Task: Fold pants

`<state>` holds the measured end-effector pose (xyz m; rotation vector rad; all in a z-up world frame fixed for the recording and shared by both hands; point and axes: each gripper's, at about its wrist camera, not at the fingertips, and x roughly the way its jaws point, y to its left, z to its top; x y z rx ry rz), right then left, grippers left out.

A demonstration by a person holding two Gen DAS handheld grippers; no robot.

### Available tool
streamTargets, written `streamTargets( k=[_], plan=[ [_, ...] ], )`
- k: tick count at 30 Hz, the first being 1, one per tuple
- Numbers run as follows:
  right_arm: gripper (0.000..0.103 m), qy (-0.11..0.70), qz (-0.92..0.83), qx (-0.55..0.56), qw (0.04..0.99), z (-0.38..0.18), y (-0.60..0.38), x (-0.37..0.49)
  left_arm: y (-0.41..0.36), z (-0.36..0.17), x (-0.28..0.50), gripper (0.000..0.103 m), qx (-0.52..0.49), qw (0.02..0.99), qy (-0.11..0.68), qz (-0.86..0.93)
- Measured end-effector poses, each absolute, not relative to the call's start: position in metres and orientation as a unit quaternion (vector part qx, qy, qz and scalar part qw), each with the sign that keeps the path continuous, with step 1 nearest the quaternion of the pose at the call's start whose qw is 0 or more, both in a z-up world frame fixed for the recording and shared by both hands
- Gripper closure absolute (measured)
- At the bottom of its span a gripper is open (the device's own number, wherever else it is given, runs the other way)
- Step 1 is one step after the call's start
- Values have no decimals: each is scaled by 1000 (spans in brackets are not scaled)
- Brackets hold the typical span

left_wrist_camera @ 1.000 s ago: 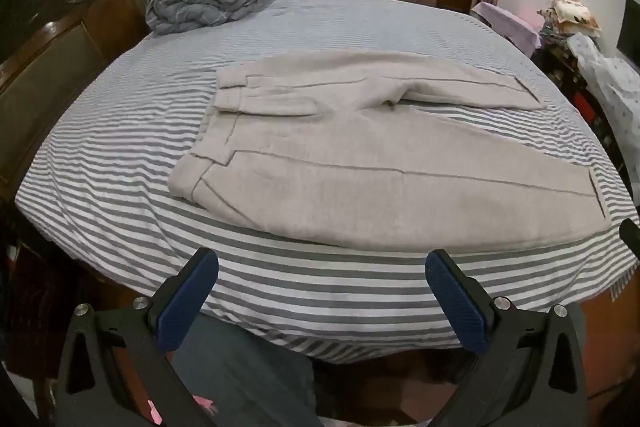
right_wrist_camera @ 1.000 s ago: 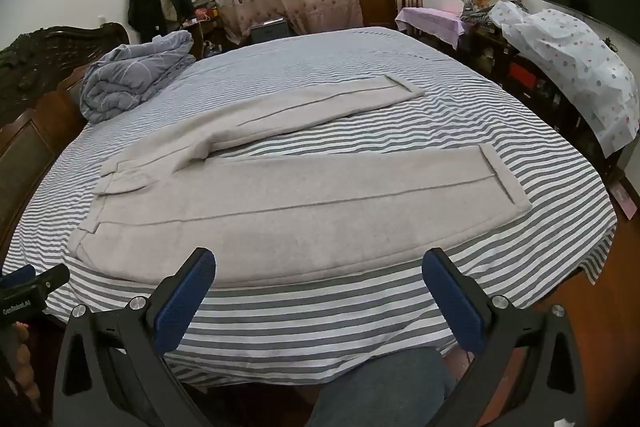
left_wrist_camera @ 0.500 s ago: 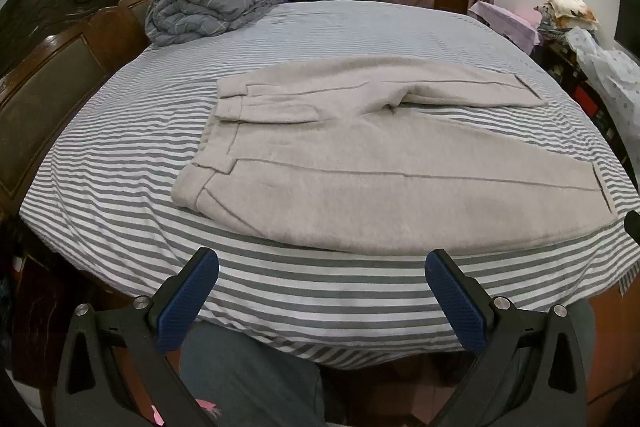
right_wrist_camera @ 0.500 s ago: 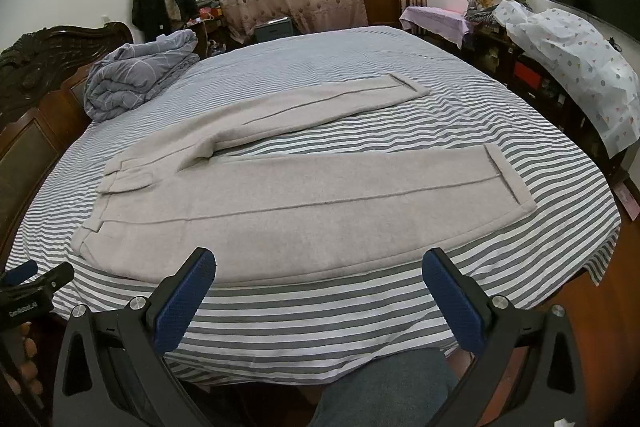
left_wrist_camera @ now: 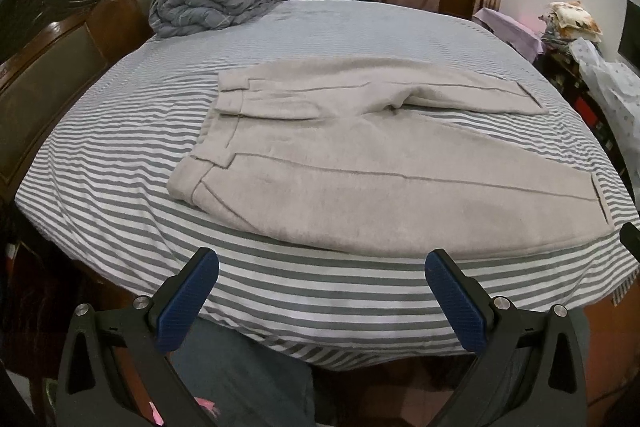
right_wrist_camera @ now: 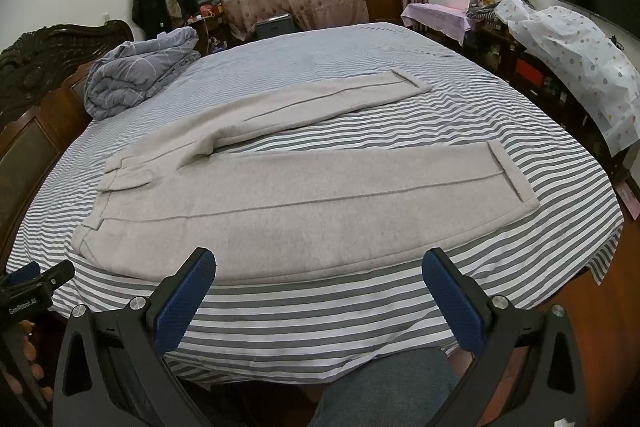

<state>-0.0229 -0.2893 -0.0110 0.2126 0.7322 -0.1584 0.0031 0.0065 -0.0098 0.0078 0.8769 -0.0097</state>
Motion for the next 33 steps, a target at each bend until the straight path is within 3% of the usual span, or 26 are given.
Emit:
streamTargets(
  k=[33],
  plan=[
    [0,362,-75,105,923,-18,-281,-23,9,-27,11,1,4,888,460,15]
  ],
)
